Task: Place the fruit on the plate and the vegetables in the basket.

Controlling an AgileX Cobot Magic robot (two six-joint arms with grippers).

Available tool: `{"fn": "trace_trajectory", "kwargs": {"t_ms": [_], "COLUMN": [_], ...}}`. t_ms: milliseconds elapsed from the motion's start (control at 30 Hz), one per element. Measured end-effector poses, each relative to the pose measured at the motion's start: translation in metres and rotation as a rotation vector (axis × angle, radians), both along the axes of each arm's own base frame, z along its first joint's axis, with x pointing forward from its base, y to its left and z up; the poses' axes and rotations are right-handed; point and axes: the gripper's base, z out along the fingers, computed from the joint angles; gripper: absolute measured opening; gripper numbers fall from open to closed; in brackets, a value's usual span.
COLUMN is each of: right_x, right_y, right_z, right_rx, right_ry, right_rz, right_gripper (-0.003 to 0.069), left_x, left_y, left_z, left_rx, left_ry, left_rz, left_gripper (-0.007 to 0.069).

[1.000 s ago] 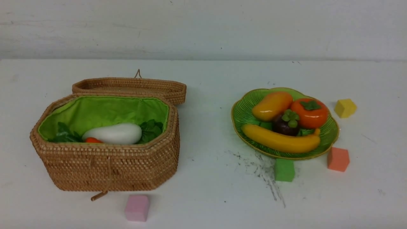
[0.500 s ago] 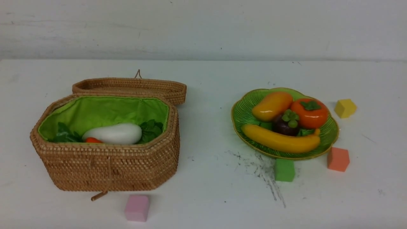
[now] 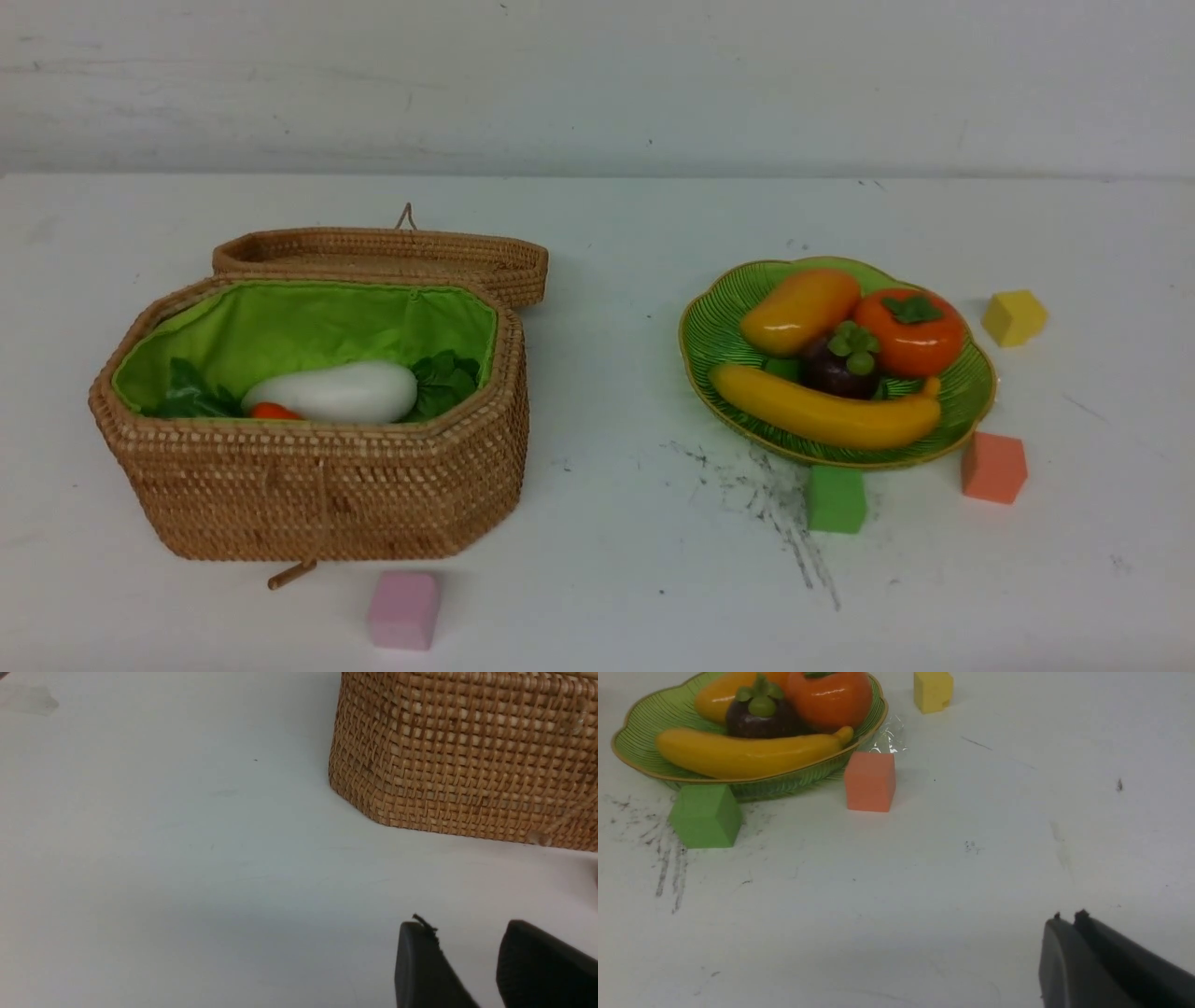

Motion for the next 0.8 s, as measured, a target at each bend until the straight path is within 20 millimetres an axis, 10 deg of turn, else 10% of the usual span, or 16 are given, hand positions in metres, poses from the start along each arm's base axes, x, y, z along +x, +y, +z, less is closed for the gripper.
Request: {"fn": "trace_trajectory", "kwargs": {"t_ms": [800], "right_x": [0.0000], "right_y": [0.0000], "right_z": [0.0001], "right_rx": [0.000], "right_ry": [-0.001], "right_rz": [0.000], "right_gripper": [0.0049], "left_x": [0.0000], "left_y": [0.0000], "left_z": [0.0000], "left_rx": [0.000], "left_ry": [0.000], "left_rz": [0.000], "left_gripper": [0.0238]}}
